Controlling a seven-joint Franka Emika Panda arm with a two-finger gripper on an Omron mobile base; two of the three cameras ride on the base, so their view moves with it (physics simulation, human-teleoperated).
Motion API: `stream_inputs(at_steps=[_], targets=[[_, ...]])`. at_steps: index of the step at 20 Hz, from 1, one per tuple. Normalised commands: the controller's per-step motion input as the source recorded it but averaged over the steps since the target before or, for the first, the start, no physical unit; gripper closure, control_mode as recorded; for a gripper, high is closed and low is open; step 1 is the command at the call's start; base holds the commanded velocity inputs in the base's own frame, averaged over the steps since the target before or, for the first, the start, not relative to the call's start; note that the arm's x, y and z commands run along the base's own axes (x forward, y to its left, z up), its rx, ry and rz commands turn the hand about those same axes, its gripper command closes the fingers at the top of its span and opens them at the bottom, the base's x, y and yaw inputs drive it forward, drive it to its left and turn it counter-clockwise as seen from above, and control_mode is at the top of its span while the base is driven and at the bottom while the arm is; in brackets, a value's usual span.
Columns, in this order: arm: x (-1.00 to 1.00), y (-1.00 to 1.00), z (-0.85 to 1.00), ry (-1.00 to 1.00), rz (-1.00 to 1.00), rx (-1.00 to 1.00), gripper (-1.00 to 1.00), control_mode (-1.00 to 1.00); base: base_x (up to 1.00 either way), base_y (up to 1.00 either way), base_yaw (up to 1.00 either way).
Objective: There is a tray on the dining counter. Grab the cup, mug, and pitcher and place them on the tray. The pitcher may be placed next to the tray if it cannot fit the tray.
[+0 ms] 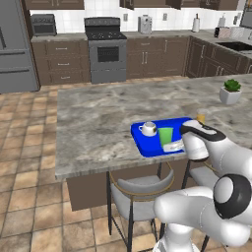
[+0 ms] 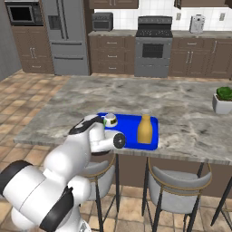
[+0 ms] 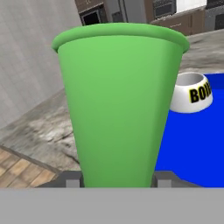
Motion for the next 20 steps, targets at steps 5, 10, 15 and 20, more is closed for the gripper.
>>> stream_inputs(at_steps=[5,10,15,20], targets=[[0.08,0.0,-0.07,0.0,-0.01,0.0,1.0,-1.0,0.0,0.0,0.0],[0.11,0.0,-0.08,0.0,-0.02,0.0,1.0,-1.0,0.0,0.0,0.0],[0.14,0.0,-0.09,0.0,-0.03,0.0,1.0,-1.0,0.0,0.0,0.0],[0.1,0.01,-0.09,0.0,-0.01,-0.02,1.0,-1.0,0.0,0.0,0.0]])
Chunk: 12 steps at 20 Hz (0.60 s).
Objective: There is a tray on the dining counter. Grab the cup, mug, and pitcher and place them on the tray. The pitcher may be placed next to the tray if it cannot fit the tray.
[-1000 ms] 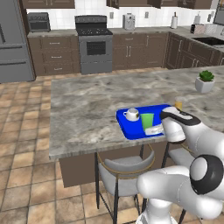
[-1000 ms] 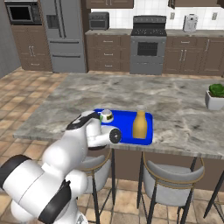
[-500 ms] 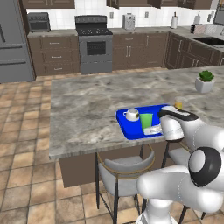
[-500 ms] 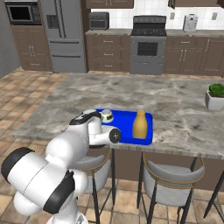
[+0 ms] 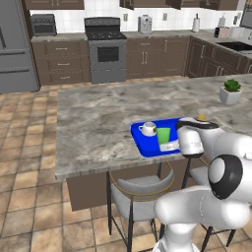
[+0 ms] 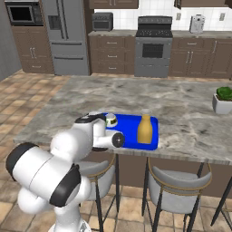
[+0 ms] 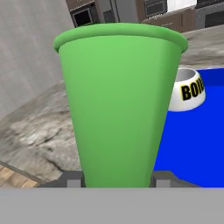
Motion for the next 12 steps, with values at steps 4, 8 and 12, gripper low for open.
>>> stream_inputs(at_steps=[4,8,12], targets=[[0.07,0.02,-0.14,0.0,0.0,-0.05,1.0,-1.0,0.0,0.0,0.0],[0.06,0.03,-0.15,-0.01,0.0,-0.06,1.0,-1.0,0.0,0.0,0.0],[0.13,0.0,-0.1,-0.01,0.0,-0.04,1.0,-1.0,0.0,0.0,0.0]])
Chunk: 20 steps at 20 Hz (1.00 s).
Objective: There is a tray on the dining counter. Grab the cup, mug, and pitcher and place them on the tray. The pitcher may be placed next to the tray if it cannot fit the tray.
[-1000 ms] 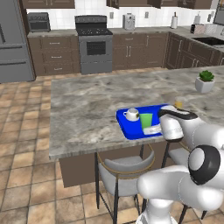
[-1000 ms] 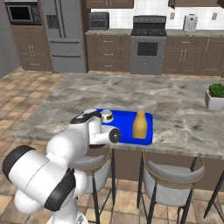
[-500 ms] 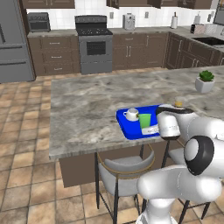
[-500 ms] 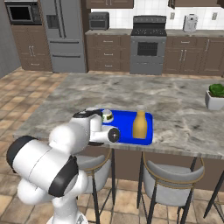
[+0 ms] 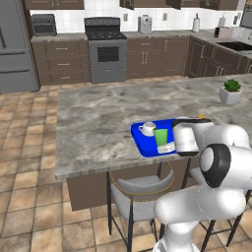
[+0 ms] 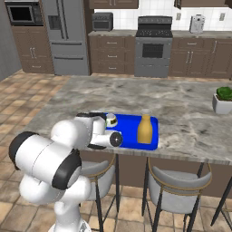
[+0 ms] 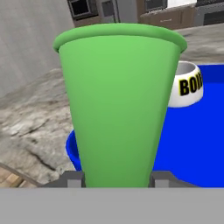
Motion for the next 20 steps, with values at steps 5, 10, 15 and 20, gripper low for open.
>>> stream_inputs(at_steps=[5,10,15,20], targets=[[0.14,0.0,-0.09,0.0,0.0,-0.01,1.0,-1.0,0.0,0.0,0.0],[0.15,0.0,-0.07,-0.01,0.0,0.0,1.0,-1.0,0.0,0.0,0.0],[0.16,0.0,-0.08,-0.01,0.0,0.0,1.0,-1.0,0.0,0.0,0.0],[0.18,0.0,-0.08,-0.03,0.0,0.0,1.0,-1.0,0.0,0.0,0.0]])
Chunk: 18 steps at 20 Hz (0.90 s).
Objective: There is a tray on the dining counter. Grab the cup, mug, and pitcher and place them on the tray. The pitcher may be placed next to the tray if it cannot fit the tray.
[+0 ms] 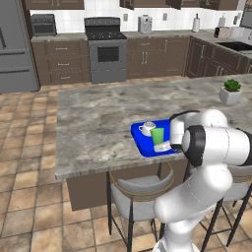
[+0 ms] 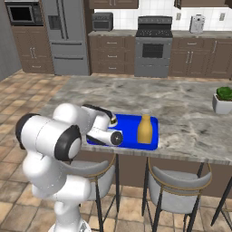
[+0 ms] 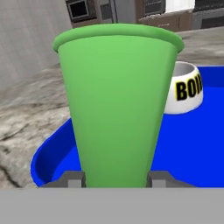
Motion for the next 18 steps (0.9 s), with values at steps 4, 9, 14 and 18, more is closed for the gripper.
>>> stream_inputs(at_steps=[4,9,14,18], targets=[[0.17,0.0,-0.09,0.0,0.0,0.0,1.0,-1.0,0.0,0.0,0.0],[0.1,-0.01,-0.15,0.0,0.0,0.0,1.0,-1.0,0.0,0.0,0.0],[0.04,-0.06,-0.18,0.0,0.0,0.0,1.0,-1.0,0.0,0.0,0.0],[0.09,-0.07,-0.13,0.0,0.0,0.0,1.0,-1.0,0.0,0.0,0.0]])
